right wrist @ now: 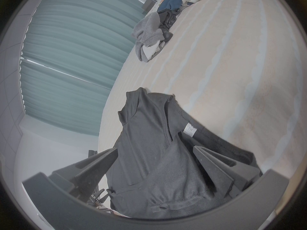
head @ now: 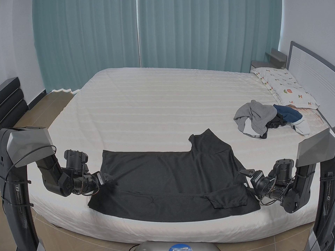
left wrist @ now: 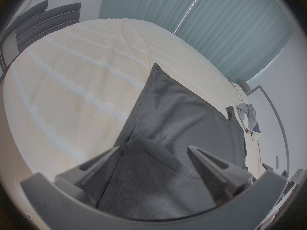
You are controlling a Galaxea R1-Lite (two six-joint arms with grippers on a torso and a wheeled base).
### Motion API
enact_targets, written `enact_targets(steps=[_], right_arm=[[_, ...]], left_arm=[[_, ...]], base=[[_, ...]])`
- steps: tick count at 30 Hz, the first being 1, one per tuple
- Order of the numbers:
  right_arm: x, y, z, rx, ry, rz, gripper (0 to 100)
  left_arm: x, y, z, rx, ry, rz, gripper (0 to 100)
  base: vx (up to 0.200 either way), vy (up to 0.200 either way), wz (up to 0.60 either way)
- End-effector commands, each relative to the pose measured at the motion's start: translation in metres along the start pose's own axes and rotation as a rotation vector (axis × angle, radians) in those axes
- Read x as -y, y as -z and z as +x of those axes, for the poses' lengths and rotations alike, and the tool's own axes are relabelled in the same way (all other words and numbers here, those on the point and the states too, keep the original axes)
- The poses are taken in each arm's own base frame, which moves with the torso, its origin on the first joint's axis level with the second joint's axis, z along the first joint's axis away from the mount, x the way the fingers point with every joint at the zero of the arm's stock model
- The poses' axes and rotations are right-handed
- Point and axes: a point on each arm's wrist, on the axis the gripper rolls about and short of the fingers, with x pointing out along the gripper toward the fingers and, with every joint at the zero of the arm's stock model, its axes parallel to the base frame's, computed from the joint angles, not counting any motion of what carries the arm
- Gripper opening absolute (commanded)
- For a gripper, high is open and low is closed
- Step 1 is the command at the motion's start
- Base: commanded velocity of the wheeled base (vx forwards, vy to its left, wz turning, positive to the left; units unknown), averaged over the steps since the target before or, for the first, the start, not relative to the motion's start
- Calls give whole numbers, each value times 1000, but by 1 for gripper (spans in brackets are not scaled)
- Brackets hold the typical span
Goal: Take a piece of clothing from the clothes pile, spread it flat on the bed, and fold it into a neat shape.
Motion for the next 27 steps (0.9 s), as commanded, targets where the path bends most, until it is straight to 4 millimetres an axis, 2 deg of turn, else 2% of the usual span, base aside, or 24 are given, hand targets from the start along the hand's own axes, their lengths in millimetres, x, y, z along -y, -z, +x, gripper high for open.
enact_targets(steps=[1,4,7,11,27], right_arm=[[-4,-2,-2,26,-6,-18,100],[-9,-6,-5,96,9,-88,100],[-2,2,1,113,73,-175,100],[7,8,7,90,107,-199,100],[14,8,24,83,104,-226,100]], left_arm=[[-3,2,-1,3,-26,-1,0],[-4,-1,-2,20,-43,-10,0],[-5,0,-3,21,-49,-13,0],[-7,3,-3,23,-81,-15,0],[-13,4,-2,28,-107,-70,0]], base=[[0,0,0],[0,0,0],[0,0,0],[0,0,0],[0,0,0]])
